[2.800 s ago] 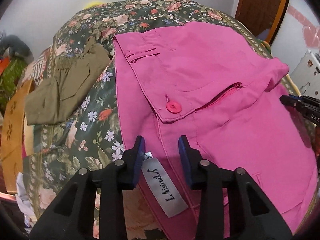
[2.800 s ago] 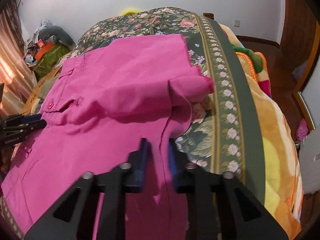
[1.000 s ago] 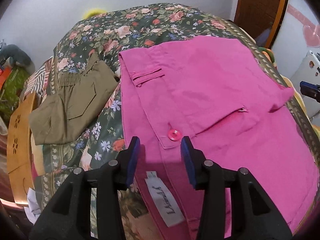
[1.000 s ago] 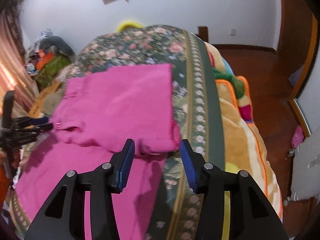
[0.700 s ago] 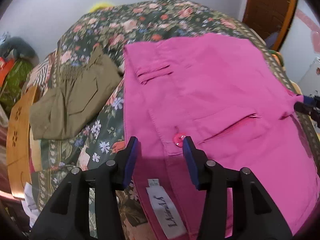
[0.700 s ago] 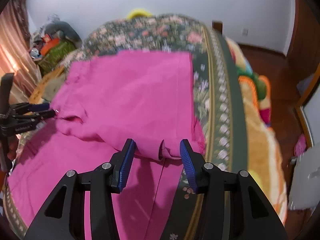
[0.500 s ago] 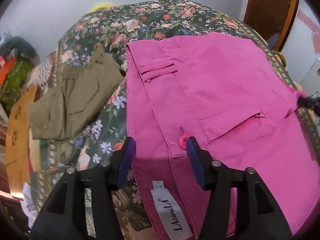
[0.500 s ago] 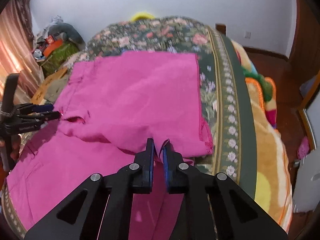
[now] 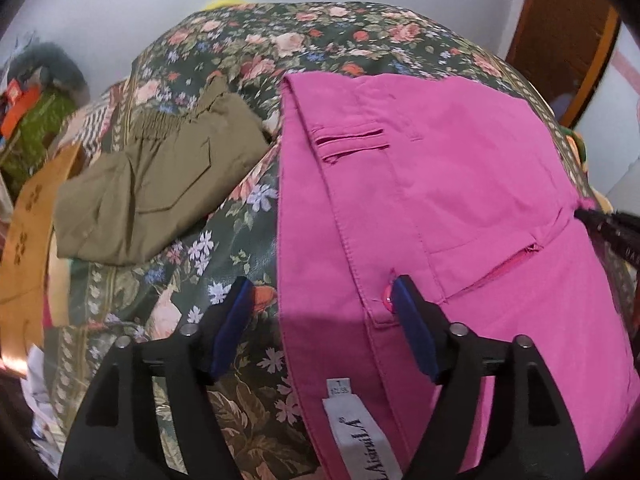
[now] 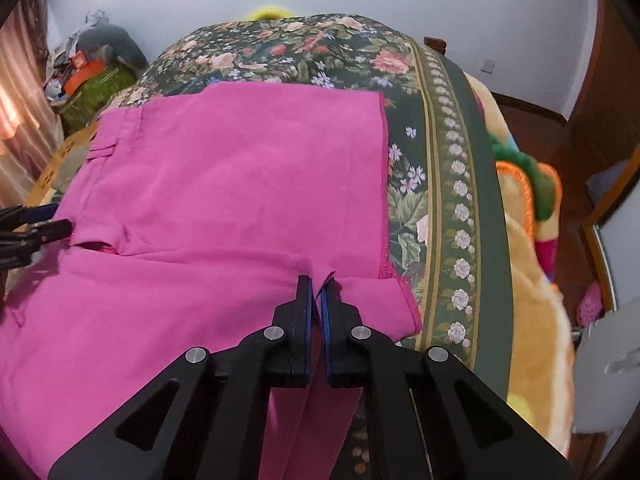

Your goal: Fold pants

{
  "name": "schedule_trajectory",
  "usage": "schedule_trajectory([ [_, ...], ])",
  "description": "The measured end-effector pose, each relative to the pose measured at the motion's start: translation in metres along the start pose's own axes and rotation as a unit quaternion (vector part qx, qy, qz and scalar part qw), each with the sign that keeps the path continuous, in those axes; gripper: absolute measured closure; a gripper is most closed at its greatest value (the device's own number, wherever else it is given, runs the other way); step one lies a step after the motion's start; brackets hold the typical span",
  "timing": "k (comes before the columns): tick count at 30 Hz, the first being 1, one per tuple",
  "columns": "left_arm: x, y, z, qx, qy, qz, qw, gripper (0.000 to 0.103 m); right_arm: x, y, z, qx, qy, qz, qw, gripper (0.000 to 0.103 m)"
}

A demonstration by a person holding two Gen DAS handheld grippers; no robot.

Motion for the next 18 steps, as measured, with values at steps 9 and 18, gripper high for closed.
schedule_trajectory([
  [9,0.006,0.004,-0.001,-0.013,-0.028,0.005,0.9995,0.024,0.014,0.008,0.015,-0.003,0.052,-0.023,0.998,0.1],
  [18,0.04,-0.002,-0.022,-0.044,-0.033,0.013,0.9984,0.024,0.077,-0.012,0.031,-0.002,0.056,0.024,0.998,0.088],
])
Point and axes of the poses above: each gripper's, at about its wrist camera, not at the fingertips, and x roughly against the way its jaws point, z to its right, y to its underside, the point moved 6 cm from there along -x, roughly the way its jaws point, and after that the axes turned 1 degree about -x, right-handed, at the moved point
